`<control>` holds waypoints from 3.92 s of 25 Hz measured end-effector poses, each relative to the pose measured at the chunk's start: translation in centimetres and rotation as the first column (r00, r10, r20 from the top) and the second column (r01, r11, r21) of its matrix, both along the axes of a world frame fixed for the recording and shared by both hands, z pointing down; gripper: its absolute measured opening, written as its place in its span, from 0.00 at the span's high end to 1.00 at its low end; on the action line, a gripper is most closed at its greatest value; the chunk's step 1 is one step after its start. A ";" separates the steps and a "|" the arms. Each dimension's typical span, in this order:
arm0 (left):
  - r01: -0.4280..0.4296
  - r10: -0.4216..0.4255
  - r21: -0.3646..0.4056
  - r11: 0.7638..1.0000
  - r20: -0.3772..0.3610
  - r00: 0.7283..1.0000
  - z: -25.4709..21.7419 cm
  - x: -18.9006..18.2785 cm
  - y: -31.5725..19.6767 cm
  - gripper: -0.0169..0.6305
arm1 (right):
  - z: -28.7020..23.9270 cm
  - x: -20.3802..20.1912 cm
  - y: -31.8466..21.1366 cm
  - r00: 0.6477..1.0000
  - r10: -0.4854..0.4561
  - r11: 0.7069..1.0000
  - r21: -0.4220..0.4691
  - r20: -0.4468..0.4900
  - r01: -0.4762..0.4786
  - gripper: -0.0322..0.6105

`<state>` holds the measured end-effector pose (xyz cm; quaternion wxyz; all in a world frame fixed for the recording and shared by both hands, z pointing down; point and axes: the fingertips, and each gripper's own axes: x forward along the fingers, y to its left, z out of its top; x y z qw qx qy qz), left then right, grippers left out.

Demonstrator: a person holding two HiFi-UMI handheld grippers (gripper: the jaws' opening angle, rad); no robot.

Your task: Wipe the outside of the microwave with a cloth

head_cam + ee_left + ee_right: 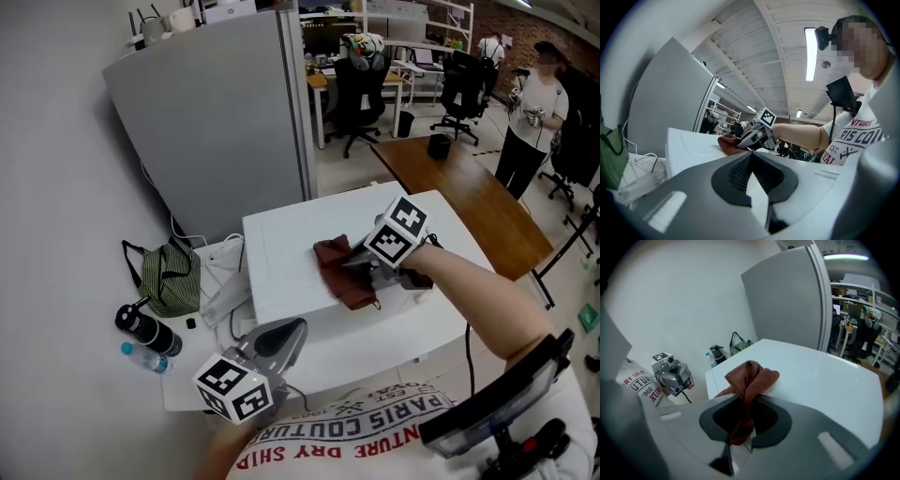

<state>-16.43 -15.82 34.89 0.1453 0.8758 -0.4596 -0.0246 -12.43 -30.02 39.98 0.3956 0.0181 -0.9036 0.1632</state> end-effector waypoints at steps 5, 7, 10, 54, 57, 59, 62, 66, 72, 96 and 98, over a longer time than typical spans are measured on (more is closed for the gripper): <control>-0.066 0.066 -0.013 0.998 0.001 0.998 -0.2 2.2 -1.0 0.96 | -0.2 7.9 -3.3 0.991 0.129 0.991 -0.020 -0.028 -0.129 0.88; -0.092 0.092 -0.020 0.996 0.000 0.996 -0.1 3.0 -1.4 0.96 | 0.0 10.6 -4.5 0.983 0.181 0.983 -0.017 -0.033 -0.182 0.88; -0.119 0.119 -0.019 0.993 0.006 0.993 0.0 3.8 -2.1 0.96 | 0.1 13.9 -6.3 0.970 0.241 0.970 -0.015 -0.046 -0.242 0.88; 0.171 -0.172 -0.025 0.985 -0.031 0.985 0.9 -9.7 2.6 0.96 | -2.1 -18.5 1.2 0.983 -0.182 0.982 -0.048 0.002 0.182 0.88; 0.175 -0.176 -0.029 0.984 -0.031 0.984 1.0 -9.8 2.7 0.96 | -1.0 -18.5 0.8 0.982 -0.184 0.982 -0.050 -0.040 0.182 0.88; 0.174 -0.174 -0.023 0.985 -0.031 0.984 0.7 -9.9 2.6 0.96 | -0.9 -18.5 0.5 0.983 -0.178 0.983 -0.055 -0.045 0.175 0.88; 0.162 -0.162 -0.015 0.987 -0.032 0.986 0.7 -9.7 2.1 0.96 | -0.8 -17.7 -0.2 0.986 -0.161 0.986 -0.063 -0.047 0.158 0.88; 0.134 -0.134 -0.009 0.991 -0.030 0.990 0.4 -8.9 1.3 0.96 | -0.8 -15.2 -1.7 0.992 -0.116 0.991 -0.065 -0.048 0.113 0.88; 0.067 -0.067 -0.008 0.998 -0.021 0.998 0.6 -6.7 -0.2 0.96 | -0.2 -8.0 -6.0 0.997 0.016 0.996 -0.082 -0.070 -0.021 0.88; -0.072 0.072 0.000 0.997 0.004 0.997 0.0 -1.9 -2.9 0.96 | 0.2 18.2 -16.7 0.877 0.458 0.875 -0.101 -0.142 -0.473 0.88; -0.068 0.068 -0.007 0.998 0.001 0.998 0.2 -2.0 -2.9 0.96 | -0.2 18.1 -16.5 0.884 0.444 0.884 -0.091 -0.147 -0.459 0.88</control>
